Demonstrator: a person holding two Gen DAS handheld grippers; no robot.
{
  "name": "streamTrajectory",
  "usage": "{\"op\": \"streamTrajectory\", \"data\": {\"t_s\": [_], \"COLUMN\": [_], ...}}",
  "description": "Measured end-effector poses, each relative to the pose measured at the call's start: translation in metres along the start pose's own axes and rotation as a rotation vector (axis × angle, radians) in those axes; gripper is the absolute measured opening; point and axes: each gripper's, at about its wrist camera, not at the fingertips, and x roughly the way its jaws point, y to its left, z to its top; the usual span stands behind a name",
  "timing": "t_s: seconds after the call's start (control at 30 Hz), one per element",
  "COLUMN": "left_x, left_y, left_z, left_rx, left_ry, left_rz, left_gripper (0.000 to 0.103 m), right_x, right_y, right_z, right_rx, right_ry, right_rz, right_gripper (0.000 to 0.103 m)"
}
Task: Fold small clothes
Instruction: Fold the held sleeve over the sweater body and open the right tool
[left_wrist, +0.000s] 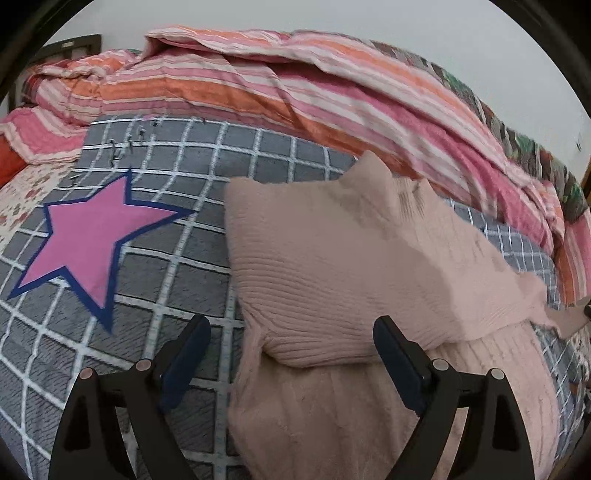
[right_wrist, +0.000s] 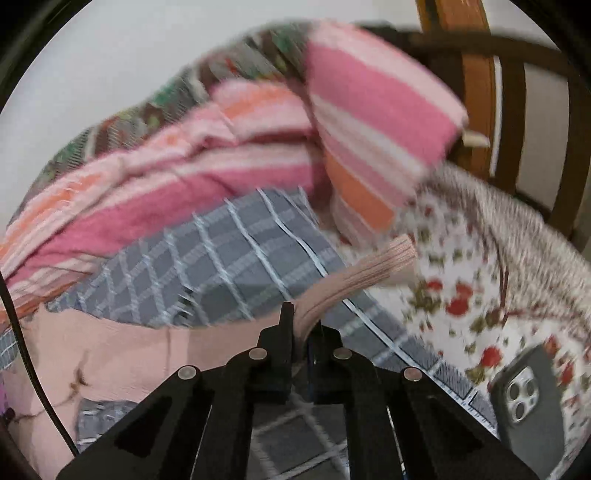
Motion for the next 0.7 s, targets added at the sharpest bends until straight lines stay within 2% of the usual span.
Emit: {"op": "streamTrajectory", "data": {"t_s": [0.13, 0.23, 0.37, 0.5, 0.7], "left_x": [-0.022, -0.04, -0.062, -0.073, -0.077], "left_y": [0.013, 0.025, 0.047, 0.066, 0.082], "left_z": [0.001, 0.0, 0.0, -0.001, -0.004], "left_rx": [-0.058, -0.067, -0.102, -0.126, -0.129], "left_ry": [-0.022, -0.036, -0.052, -0.053, -0.046], "left_rz": [-0.016, 0.021, 0.043, 0.058, 0.072], "left_gripper": [0.089, 0.089, 0.089, 0.089, 0.089], "right_x": [-0.036, -0.065, -0.091, -0.099, -0.093], "right_y": [0.049, 0.1, 0.184, 0.265, 0.369], "right_z": [0.02, 0.032, 0.034, 0.014, -0.042], "right_rx": [-0.09, -0.185, -0.283, -0.378, -0.49], "right_ry": [-0.071, -0.13, -0.165, -0.144, -0.078], "right_rz": [0.056, 0.096, 0.228, 0.36, 0.524], "right_gripper": [0.006, 0.006, 0.006, 0.006, 0.006]}}
